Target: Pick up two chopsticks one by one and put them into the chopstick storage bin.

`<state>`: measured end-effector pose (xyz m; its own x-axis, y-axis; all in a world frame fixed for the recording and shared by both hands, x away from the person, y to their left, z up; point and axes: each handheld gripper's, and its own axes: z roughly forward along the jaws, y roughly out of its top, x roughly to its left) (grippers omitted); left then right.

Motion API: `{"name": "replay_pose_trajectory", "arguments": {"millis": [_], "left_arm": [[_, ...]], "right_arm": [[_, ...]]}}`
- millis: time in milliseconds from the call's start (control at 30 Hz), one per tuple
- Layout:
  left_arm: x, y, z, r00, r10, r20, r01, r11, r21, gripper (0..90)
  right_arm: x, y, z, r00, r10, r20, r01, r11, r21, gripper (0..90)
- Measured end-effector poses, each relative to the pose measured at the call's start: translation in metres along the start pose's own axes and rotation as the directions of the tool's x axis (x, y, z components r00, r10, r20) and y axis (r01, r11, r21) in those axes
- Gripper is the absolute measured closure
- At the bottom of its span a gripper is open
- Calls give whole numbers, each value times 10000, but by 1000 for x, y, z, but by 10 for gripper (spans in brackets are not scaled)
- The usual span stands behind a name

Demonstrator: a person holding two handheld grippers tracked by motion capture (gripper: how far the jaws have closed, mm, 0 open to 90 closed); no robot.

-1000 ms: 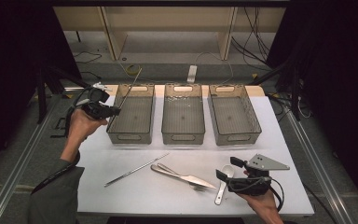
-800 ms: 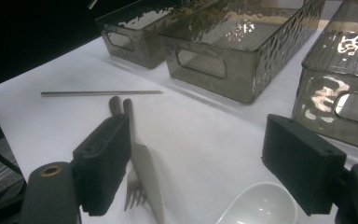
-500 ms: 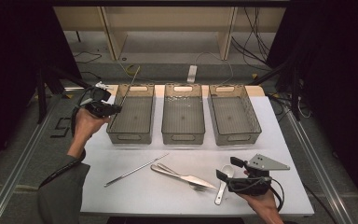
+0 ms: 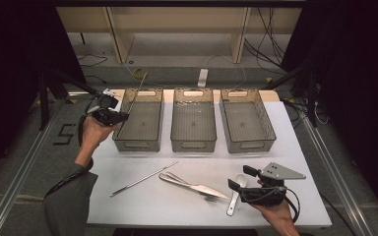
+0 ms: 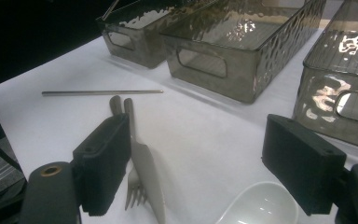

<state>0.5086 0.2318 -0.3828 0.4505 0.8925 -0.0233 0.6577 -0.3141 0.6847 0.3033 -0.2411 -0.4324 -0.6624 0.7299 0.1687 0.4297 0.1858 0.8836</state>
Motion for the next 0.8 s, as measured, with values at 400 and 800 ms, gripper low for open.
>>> {"name": "replay_pose_trajectory", "arguments": {"millis": [400,800], "left_arm": [[1,-11,13,9997,-229,31,228,9991,361,845],[3,-18,24,9990,-454,-38,456,9965,707,842]], "right_arm": [[0,0,0,10000,14,1,-14,10000,22,247],[0,0,0,10000,34,-38,-34,10000,4,246]]}}
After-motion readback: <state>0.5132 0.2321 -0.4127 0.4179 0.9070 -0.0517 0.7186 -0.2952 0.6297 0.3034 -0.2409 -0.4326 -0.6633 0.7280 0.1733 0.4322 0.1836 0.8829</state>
